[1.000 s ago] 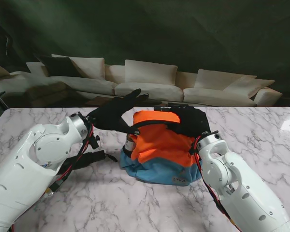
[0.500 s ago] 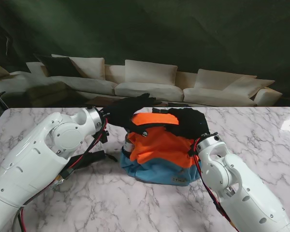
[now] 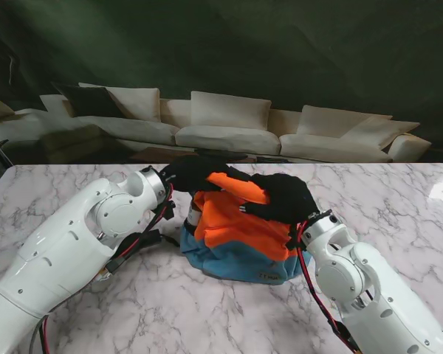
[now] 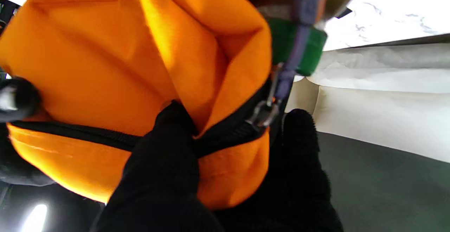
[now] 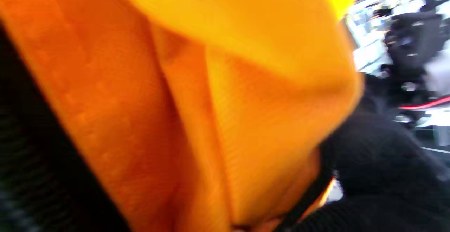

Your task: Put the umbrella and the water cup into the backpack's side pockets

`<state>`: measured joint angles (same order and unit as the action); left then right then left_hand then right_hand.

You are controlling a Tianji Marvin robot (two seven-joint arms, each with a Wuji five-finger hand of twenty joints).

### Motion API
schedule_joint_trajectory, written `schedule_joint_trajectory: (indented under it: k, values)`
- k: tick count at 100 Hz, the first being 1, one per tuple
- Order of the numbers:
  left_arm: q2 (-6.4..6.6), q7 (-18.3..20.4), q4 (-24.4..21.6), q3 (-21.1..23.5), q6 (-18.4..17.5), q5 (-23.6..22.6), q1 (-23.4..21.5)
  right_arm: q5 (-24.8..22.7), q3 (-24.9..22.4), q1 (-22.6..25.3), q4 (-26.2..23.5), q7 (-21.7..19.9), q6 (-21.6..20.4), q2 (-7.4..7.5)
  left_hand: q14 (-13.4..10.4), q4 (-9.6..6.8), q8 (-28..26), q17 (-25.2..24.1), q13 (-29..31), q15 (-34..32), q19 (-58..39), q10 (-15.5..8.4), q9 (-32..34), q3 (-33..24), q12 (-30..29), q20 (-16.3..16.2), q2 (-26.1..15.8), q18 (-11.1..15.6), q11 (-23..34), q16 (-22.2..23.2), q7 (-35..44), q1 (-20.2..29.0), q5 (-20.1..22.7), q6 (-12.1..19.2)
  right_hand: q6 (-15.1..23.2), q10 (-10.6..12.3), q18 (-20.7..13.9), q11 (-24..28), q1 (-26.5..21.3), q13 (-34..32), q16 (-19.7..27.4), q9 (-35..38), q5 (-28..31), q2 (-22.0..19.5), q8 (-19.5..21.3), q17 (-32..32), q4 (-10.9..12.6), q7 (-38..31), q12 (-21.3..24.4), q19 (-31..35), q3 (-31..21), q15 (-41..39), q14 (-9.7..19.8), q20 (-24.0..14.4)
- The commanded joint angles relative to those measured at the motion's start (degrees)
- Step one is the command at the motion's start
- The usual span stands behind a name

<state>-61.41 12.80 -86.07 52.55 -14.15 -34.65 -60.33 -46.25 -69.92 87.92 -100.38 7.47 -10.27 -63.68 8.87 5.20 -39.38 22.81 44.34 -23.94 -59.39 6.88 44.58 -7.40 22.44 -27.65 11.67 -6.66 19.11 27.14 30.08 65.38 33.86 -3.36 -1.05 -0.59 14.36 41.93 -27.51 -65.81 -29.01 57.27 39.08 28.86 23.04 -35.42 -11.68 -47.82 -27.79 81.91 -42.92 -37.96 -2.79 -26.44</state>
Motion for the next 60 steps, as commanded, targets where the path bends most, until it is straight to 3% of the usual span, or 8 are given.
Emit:
schedule_joint_trajectory:
  k: [1, 6, 23, 37, 47, 60]
  values:
    - [-0.47, 1.7, 0.3, 0.4, 1.3, 1.9, 0.0, 0.4, -0.7, 1.9, -1.0, -1.7, -3.8, 0.79, 1.0, -3.56, -1.9, -1.0, 0.7, -2.3, -2.1, -0.6, 1.2, -16.2, 2.2, -1.0, -5.7, -0.1, 1.5, 2.0, 6.2, 8.6, 5.6, 2.2, 11.0, 1.4, 1.2, -4.1, 3.6, 5.8, 1.3, -6.9, -1.6, -1.9, 3.1, 5.1, 3.7, 6.4, 1.4, -4.8, -2.1, 7.4, 0.4, 0.5]
    - [-0.58, 1.4, 0.3, 0.5, 1.6, 2.3, 0.0, 1.3, -1.9, 2.8, -1.5, -2.3, -7.0, 0.91, 1.2, -3.02, -2.0, -1.6, 0.2, -2.6, -2.3, -0.5, 0.8, -17.5, 2.7, -1.3, -5.5, -0.3, 1.8, 2.9, 8.5, 8.6, 6.3, 2.0, 11.3, 1.3, 1.9, -5.7, 4.7, 11.1, 2.8, -12.0, -3.3, -1.6, 5.7, 9.2, 5.6, 9.2, 2.3, -8.6, -3.2, 12.2, 0.2, 0.7]
    - [-0.76, 0.0, -0.4, 1.5, 0.5, 2.6, -1.1, 2.7, -6.1, 6.4, -4.7, -2.6, -12.9, 0.96, 1.0, -2.90, -2.2, -1.5, 0.5, -2.1, -3.2, -0.5, 0.7, -17.1, 3.1, -2.1, -6.1, 0.0, 1.8, 3.7, 13.4, 8.6, 9.3, 1.7, 10.2, -0.5, 2.8, -8.9, 6.6, 19.8, 5.5, -21.3, -8.3, -1.8, 6.2, 15.2, 5.8, 13.0, 4.5, -14.4, -2.5, 17.9, -1.0, 1.5]
    - [-0.58, -0.2, -1.7, 3.4, -1.2, 3.0, -3.0, -0.5, -10.3, 8.3, -5.4, 0.8, -16.8, 0.81, 0.9, -2.84, -2.5, -1.5, 0.6, -1.8, -3.4, -0.3, 0.6, -17.0, 3.2, -2.3, -6.1, 0.2, 1.6, 3.7, 15.3, 8.6, 9.8, 1.3, 10.7, 0.9, 2.8, -9.9, 6.4, 20.8, 6.7, -21.5, -10.8, -1.7, 5.4, 15.8, 6.3, 15.6, 6.0, -16.1, -2.3, 19.3, -0.8, 1.6]
    - [-0.41, -0.1, -2.9, 4.9, -2.5, 3.4, -4.5, -1.6, -13.5, 10.0, -5.6, 3.2, -17.6, 0.51, 0.9, -2.94, -2.4, -1.4, 0.9, -0.9, -3.2, 0.0, 0.5, -16.8, 2.5, -2.3, -6.2, 0.2, 1.0, 3.1, 15.7, 8.6, 10.0, 0.9, 15.3, 2.2, 2.8, -10.9, 4.7, 20.3, 7.3, -20.0, -10.0, -0.7, 5.0, 15.9, 6.4, 16.0, 7.3, -16.9, -4.7, 20.0, -0.5, 1.5]
    - [-0.27, -0.1, -3.2, 5.9, -3.5, 3.3, -5.1, 2.5, -16.8, 12.7, -5.9, 3.3, -17.2, -0.14, 1.0, -2.91, -2.6, -1.1, 0.9, -0.7, -2.8, 0.2, 0.4, -16.8, 2.2, -2.0, -6.3, 0.4, 0.9, 3.0, 16.4, 8.6, 10.2, 0.7, 18.3, 3.0, 3.1, -12.0, 2.2, 20.1, 7.7, -18.3, -7.9, -1.3, 4.7, 16.2, 6.1, 15.1, 8.2, -18.0, -6.7, 20.7, -0.8, 1.5]
